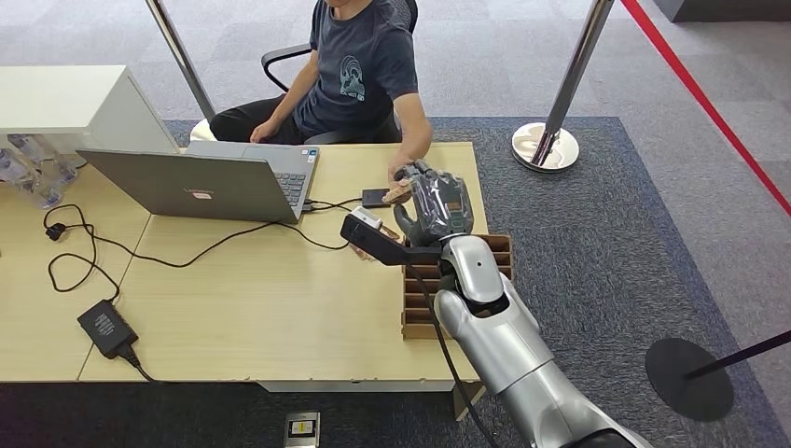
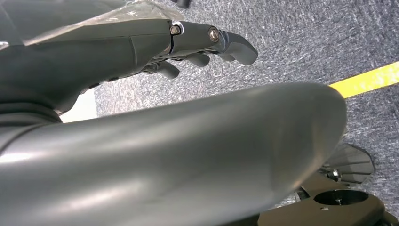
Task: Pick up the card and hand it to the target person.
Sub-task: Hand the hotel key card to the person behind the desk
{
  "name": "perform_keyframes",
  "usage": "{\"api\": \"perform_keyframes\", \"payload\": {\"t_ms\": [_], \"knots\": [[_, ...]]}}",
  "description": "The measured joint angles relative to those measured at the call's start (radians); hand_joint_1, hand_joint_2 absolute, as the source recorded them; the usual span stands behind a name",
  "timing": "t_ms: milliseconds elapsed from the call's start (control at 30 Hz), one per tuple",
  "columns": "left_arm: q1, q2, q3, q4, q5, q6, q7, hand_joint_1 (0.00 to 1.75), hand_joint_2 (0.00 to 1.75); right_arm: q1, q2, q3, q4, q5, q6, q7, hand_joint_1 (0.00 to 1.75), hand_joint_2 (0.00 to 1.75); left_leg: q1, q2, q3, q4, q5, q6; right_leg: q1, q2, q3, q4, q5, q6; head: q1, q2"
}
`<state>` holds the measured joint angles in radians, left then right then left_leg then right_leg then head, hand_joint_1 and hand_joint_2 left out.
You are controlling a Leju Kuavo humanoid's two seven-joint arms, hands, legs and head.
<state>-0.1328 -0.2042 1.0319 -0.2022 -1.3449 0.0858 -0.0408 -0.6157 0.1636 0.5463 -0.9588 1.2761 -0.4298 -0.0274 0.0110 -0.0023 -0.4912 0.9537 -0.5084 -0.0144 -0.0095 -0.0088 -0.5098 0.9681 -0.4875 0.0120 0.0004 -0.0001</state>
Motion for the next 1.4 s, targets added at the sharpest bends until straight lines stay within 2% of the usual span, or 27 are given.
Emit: {"api": "perform_keyframes", "payload": {"t_ms": [967,1167,1400], "knots": [[0.001,0.0,0.0,0.0,0.016,0.001,-0.004,0.0,0.0,0.045,-0.015,-0.027,-0.024,-0.034,-0.039,0.002,0.0,1.75,0.0,0.0,0.0,0.0,0.0,0.0,0.0,0.0,0.0,0.0,0.0,0.0,0.0,0.0],[0.011,0.001,0.0,0.0,0.023,0.005,0.001,0.0,0.0,0.096,-0.042,-0.067,-0.063,-0.067,-0.068,-0.004,0.0,1.75,0.0,0.0,0.0,0.0,0.0,0.0,0.0,0.0,0.0,0.0,0.0,0.0,0.0,0.0],[0.019,0.002,0.0,0.0,0.032,0.008,0.0,0.0,0.0,0.233,-0.061,-0.144,-0.181,-0.07,-0.076,-0.006,0.0,1.75,0.0,0.0,0.0,0.0,0.0,0.0,0.0,0.0,0.0,0.0,0.0,0.0,0.0,0.0]]}}
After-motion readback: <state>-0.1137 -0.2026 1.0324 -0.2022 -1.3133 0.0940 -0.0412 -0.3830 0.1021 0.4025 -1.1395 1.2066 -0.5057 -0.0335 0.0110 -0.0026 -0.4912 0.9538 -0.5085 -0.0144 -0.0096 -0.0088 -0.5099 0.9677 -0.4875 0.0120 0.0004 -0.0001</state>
